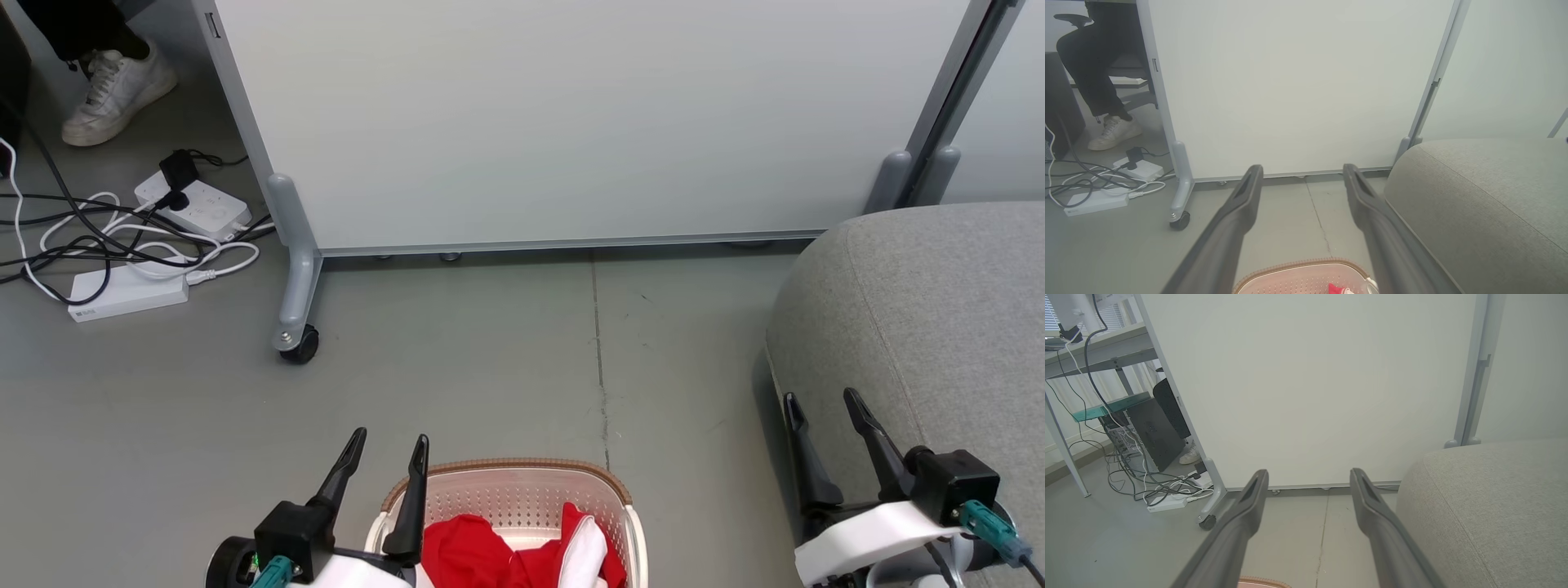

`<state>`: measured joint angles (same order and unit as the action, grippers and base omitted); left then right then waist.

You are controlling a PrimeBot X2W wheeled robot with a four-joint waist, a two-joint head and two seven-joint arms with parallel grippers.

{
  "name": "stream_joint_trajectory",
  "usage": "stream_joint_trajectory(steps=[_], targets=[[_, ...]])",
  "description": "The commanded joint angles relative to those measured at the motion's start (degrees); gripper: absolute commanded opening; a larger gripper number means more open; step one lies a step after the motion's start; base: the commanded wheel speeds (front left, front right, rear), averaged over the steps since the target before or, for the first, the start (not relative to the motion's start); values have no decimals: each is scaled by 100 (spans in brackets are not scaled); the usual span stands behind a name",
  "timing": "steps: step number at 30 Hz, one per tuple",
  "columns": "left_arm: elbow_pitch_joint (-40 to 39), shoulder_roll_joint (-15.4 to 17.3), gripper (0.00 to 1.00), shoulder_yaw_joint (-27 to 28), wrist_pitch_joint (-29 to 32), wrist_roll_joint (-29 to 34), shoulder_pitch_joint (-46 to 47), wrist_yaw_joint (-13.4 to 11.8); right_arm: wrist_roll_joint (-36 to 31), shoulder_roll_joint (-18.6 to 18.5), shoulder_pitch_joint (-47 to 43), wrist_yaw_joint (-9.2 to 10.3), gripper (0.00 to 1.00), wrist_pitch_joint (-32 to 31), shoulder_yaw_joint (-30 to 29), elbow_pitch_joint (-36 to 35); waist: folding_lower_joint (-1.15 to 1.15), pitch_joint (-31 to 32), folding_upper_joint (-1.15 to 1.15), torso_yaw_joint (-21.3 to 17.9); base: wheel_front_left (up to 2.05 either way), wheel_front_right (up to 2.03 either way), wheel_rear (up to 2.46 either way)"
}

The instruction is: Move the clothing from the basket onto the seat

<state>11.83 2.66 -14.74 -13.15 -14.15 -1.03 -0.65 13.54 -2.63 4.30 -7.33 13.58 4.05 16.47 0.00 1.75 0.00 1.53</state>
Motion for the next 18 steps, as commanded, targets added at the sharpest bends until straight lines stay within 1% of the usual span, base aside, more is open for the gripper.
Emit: stream_joint_trajectory(steps=[1,5,12,16,18], targets=[[-22,29,100,-14,-46,105,-33,-32,-113,-45,83,-25,100,45,4,17,0,4,0,2,0,0,0],[20,31,100,8,-95,65,-82,-55,-252,-45,98,-26,100,90,51,22,0,18,0,9,0,0,0],[15,34,100,-6,-178,196,-90,-82,-522,-45,110,-27,100,146,79,62,0,24,0,16,0,0,0],[60,36,100,14,-218,192,-95,-54,-637,-46,122,-28,100,180,107,105,0,20,0,21,0,0,0],[77,34,100,24,-210,187,-76,-22,-587,-46,125,-22,100,173,103,112,0,16,0,20,0,0,0]])
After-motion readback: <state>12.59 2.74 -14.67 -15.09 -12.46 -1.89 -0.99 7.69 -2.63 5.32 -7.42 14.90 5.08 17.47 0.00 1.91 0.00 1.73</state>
